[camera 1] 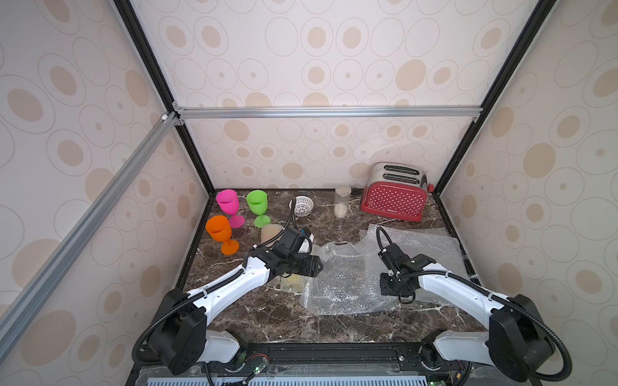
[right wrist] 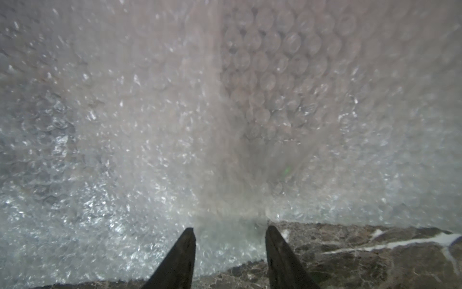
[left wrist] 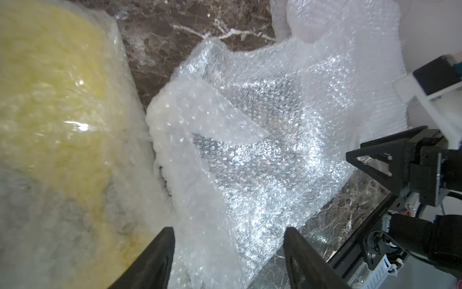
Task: Unpack wine glasses from bubble wrap
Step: Place the wine glass at the center of the board, then pick up the bubble wrap from the center of the board.
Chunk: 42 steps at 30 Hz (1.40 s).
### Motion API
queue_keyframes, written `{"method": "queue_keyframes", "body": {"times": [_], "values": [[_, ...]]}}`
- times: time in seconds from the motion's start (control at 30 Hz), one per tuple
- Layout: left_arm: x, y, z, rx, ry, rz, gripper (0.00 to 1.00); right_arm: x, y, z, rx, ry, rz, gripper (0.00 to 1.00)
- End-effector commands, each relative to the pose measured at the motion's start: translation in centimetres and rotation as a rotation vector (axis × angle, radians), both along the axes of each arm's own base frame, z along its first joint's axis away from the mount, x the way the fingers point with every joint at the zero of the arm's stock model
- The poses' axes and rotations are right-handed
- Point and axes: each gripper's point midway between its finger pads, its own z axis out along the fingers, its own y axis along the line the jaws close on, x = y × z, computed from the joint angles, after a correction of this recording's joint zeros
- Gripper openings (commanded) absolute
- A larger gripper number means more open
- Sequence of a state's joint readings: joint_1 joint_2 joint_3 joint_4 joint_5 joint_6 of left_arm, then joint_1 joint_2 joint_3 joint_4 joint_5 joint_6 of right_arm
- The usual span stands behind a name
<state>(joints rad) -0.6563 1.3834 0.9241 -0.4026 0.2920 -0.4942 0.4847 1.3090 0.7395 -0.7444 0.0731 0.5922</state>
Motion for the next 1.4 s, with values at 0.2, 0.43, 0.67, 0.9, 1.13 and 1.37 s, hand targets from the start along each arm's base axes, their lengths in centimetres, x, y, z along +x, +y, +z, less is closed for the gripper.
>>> {"method": "queue_keyframes", "body": {"times": [0.2, 0.43, 0.67, 0.9, 1.13, 1.37], "values": [[0.6, 0.0, -1.9, 0.083, -0.001, 0.016, 0.49, 0.0, 0.5, -0.9, 0.021, 0.025, 0.017, 0.26], [0.8, -0.1, -1.7, 0.068, -0.013, 0.021, 0.13, -0.2, 0.6, -0.6, 0.036, 0.017, 0.022, 0.0], [1.2, -0.4, 0.9, 0.021, -0.08, 0.023, 0.0, 0.2, 0.3, 1.4, 0.044, -0.043, 0.008, 0.0], [2.3, 0.0, 5.5, -0.048, -0.23, 0.065, 0.0, 0.8, 0.2, 5.4, 0.085, -0.164, -0.018, 0.0], [3.2, 0.6, 10.5, -0.15, -0.392, 0.132, 0.0, 1.1, -2.8, 10.2, 0.003, -0.317, -0.109, 0.0], [4.5, -3.3, 11.1, -0.316, -0.347, 0.102, 0.0, 0.7, -7.4, 11.7, -0.109, -0.302, -0.256, 0.0]]}}
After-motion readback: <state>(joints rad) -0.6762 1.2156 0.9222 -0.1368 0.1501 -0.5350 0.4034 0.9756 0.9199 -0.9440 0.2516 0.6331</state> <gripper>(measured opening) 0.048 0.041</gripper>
